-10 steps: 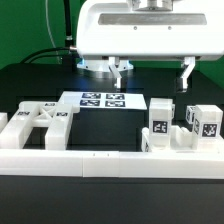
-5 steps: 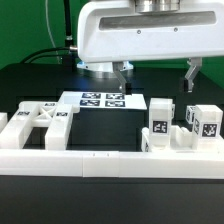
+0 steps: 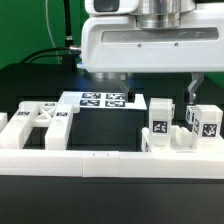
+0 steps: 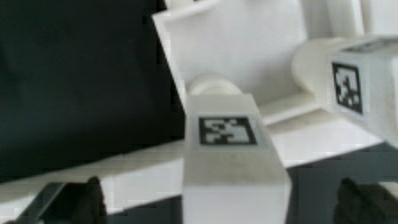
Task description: Assemble chair
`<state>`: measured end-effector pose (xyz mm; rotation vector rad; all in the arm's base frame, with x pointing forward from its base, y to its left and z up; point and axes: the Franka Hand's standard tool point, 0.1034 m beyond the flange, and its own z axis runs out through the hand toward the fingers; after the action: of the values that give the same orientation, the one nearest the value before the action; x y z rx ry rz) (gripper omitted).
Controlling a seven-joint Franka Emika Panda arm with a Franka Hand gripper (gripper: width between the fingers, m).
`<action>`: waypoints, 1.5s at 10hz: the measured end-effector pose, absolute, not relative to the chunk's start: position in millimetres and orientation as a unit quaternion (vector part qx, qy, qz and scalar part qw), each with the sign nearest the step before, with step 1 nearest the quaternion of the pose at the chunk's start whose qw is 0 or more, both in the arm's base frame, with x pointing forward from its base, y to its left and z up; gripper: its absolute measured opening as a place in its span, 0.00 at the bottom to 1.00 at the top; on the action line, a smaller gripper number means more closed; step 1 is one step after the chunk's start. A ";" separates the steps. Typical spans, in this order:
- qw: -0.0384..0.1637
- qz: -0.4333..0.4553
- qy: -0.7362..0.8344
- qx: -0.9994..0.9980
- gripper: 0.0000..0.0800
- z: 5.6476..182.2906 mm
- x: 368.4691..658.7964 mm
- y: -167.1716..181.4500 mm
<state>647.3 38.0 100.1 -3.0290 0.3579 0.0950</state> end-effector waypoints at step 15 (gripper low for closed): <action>0.045 0.119 0.149 -0.981 0.36 89.6 656.5 34.6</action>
Offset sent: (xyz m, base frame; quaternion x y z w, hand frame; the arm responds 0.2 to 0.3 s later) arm 0.0165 -0.0117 -0.0090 -0.0159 -0.2052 0.0084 0.9786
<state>656.5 34.6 89.6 -2.9964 0.4542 0.3632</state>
